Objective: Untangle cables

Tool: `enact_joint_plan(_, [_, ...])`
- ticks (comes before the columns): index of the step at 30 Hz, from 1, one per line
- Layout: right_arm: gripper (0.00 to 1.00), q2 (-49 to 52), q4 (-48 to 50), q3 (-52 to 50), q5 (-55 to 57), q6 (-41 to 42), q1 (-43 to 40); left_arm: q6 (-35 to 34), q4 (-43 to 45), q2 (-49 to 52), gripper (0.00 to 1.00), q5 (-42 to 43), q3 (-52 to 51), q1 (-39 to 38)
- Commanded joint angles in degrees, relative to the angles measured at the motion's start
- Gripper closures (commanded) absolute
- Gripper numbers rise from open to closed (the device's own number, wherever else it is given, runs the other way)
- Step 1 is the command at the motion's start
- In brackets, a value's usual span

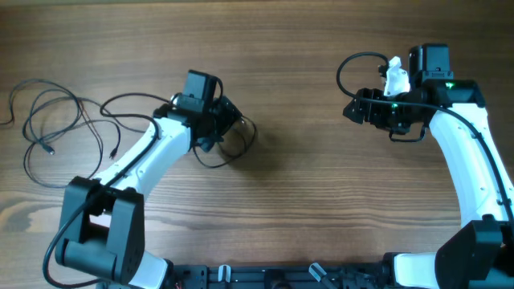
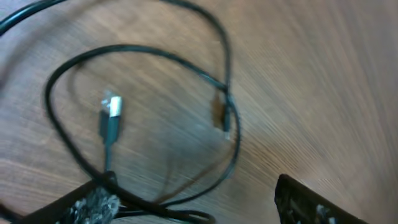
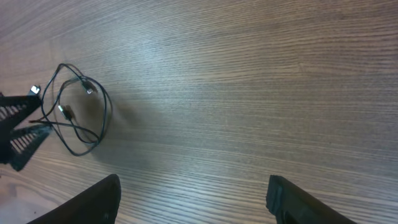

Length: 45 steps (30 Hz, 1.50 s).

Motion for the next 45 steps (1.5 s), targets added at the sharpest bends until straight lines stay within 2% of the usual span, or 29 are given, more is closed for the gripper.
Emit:
enact_joint_plan(1, [0.22,-0.74,0.04,0.13,0.55,-1.03,0.09,-4.61,0.28,-0.24,0.25,-5.22,-1.01,-0.63])
enact_joint_plan(4, [0.22,-0.74,0.04,0.13,0.55,-1.01,0.09,-4.35,0.28,1.66,0.43,-6.01,-1.01,-0.61])
enact_joint_plan(5, [0.22,-0.74,0.02,0.13,0.55,-0.98,0.09,-4.13,0.33,2.36,0.51,-6.36,-1.01,-0.61])
enact_joint_plan(6, [0.22,-0.74,-0.02,0.13,0.55,-1.01,0.09,-4.0,0.42,3.39,0.69,-6.51,-1.01,-0.61])
enact_joint_plan(8, [0.22,-0.74,0.22,0.13,0.55,-0.98,0.09,-3.96,0.81,4.09,0.96,-6.62,-1.01,-0.37])
enact_joint_plan(10, [0.22,-0.74,0.2,0.13,0.57,-1.09,0.09,-1.68,3.06,2.86,0.96,-6.91,0.42,1.18])
enact_joint_plan(15, [0.22,-0.74,0.42,0.13,0.57,-1.11,0.09,12.2,3.61,-6.21,0.96,-6.93,13.03,9.22])
enact_joint_plan(20, [0.22,-0.74,0.59,0.13,0.57,-1.11,0.09,12.63,4.85,-10.23,0.96,-6.93,22.93,19.85])
enact_joint_plan(23, [0.22,-0.74,0.63,0.13,0.57,-1.09,0.09,12.61,12.33,-10.03,0.96,-6.93,24.13,26.95])
enact_joint_plan(25, [0.22,-0.74,0.63,0.13,0.57,-1.11,0.09,12.57,18.56,-8.28,0.96,-6.93,24.13,31.5])
enact_joint_plan(30, [0.22,-0.74,0.5,0.13,0.57,-0.98,0.09,12.61,29.68,-0.9,0.96,-6.93,24.13,36.17])
enact_joint_plan(32, [0.22,-0.74,0.15,0.13,0.57,-0.98,0.09,12.72,34.77,4.44,0.91,-6.93,24.13,36.74])
enact_joint_plan(34, [0.22,-0.74,-0.13,0.13,0.57,-0.98,0.09,15.98,38.16,9.44,0.9,-6.43,24.13,36.79])
enact_joint_plan(36, [0.22,-0.74,-0.28,0.13,0.57,-0.96,0.09,19.89,39.58,12.52,0.96,-6.21,24.13,36.59])
enact_joint_plan(39, [0.22,-0.74,-0.26,0.13,0.55,-0.13,0.09,23.54,40.63,16.06,0.96,-6.27,24.13,36.41])
enact_joint_plan(40, [0.22,-0.74,-0.24,0.13,0.55,0.55,0.09,24.04,41.11,16.55,0.87,-6.27,24.13,36.59])
enact_joint_plan(42, [0.22,-0.74,-0.26,0.13,0.55,0.57,0.11,24.39,42.03,16.81,0.36,-6.54,24.13,36.98])
enact_joint_plan(43, [0.22,-0.74,-0.26,0.13,0.55,0.57,0.11,24.39,42.66,16.81,0.0,-6.51,24.15,37.18])
enact_joint_plan(45, [0.22,-0.74,-0.22,0.13,0.55,0.57,0.11,24.5,44.11,16.15,0.0,-6.45,24.26,37.53])
